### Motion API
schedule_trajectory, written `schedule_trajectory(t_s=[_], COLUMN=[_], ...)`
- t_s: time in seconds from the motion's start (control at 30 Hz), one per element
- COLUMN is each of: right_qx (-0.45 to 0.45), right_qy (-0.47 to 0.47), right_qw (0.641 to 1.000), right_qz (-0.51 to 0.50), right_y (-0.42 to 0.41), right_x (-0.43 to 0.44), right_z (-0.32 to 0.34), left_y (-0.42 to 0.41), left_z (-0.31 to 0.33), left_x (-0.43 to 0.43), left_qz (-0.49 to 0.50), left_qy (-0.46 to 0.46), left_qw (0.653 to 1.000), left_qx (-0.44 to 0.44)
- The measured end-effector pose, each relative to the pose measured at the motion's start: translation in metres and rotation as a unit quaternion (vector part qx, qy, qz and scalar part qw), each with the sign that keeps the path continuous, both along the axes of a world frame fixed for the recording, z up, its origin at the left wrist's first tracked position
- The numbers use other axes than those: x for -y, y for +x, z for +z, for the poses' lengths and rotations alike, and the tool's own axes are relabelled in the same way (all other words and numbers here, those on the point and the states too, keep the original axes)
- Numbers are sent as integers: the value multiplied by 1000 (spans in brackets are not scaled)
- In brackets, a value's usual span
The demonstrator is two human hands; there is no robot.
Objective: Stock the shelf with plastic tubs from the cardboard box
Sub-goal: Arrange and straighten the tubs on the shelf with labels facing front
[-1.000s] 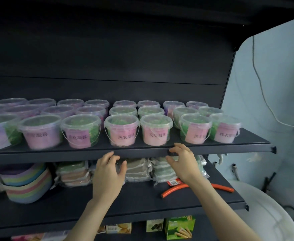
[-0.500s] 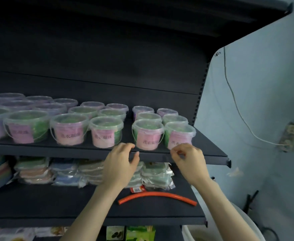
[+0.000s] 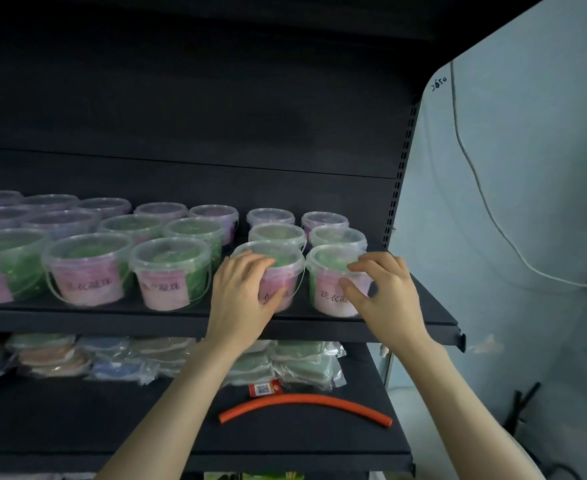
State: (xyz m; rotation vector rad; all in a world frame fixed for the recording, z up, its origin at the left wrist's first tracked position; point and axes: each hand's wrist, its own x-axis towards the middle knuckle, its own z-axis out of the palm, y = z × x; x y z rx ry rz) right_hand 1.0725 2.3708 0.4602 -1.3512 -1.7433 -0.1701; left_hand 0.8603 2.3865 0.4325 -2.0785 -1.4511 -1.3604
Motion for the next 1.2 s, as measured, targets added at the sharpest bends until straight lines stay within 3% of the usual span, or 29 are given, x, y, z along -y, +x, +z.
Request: schedule_trajectory(t_s=[0.23,0.47,0.57,0.7,0.87,1.2], right_qx=[-67,-87,-138,-261,-229,-157], right_qy=[-15,-4,-61,-156,-171,-136], right_qw=[997,994,987,947,956,978], right_qz=[43,60,52,102,71,24], right_y=[-7,-15,-12,-9,-9,-12], right_x=[-18,-20,-24,-25,-27,-24], right_z=[-21,-32,-40,-43,-46,-51], left_y=[-7,-4,4,10,11,11], left_z=[-15,-29,-40,-51,-46,-45], left_x=[-15,-15,-9,-2,-3,-2], left_qz=[-47,-23,-11,15,15,35], left_qy=[61,81,68,33,-24,-36], left_qw=[996,993,990,983,973,965], left_qx=[47,82,125,181,228,256])
